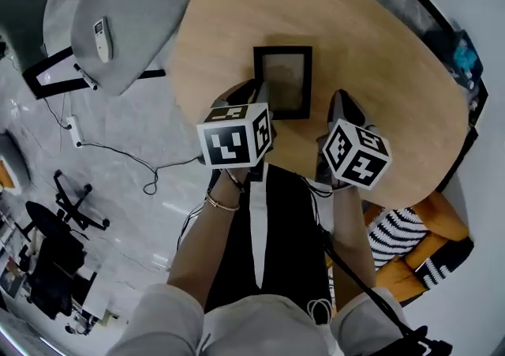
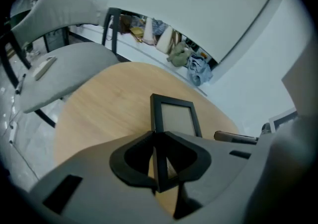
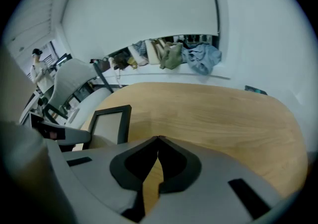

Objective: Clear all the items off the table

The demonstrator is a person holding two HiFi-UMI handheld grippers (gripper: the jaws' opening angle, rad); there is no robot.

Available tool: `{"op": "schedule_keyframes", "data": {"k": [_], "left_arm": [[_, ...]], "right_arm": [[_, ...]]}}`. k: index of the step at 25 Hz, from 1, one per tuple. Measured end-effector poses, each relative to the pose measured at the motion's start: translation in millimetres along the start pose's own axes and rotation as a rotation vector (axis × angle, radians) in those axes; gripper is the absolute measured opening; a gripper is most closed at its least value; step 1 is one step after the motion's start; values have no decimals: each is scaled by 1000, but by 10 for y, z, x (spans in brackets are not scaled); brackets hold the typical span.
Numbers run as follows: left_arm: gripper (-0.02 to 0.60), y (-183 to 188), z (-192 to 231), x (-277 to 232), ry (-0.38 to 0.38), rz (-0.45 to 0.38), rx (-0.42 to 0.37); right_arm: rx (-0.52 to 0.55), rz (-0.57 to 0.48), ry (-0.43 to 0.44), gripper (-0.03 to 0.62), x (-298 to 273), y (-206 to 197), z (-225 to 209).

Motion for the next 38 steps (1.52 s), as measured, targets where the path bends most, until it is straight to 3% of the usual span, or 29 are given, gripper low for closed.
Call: {"op": "schedule_keyframes", "data": {"k": [8,14,23,30,38], "left_arm": [[77,-5,1385,263,84,-50,200],[77,-97,1860,349,102,-64,326],[77,173,2343,325,109,-77,401],[77,752,2689,93,111,-119,448],[77,1430,2992,-245,91,-172,438]], "right_arm": [[170,96,129,25,-733,65,1275],[269,158,189,25,-1054,48,1804],[359,174,213,25,-1427,295,2181],[398,128,247,25,-1777,690,2490],[404,84,255,25,-2122,1013,2721]]}}
Point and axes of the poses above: the fingertips, and each gripper's own axes: x backward along the fingers, z to its left, y out of its top, the point moved 7 cm from there along x, backward along the fingers, and after that the axes turned 15 degrees about y, right-handed, at the moved point
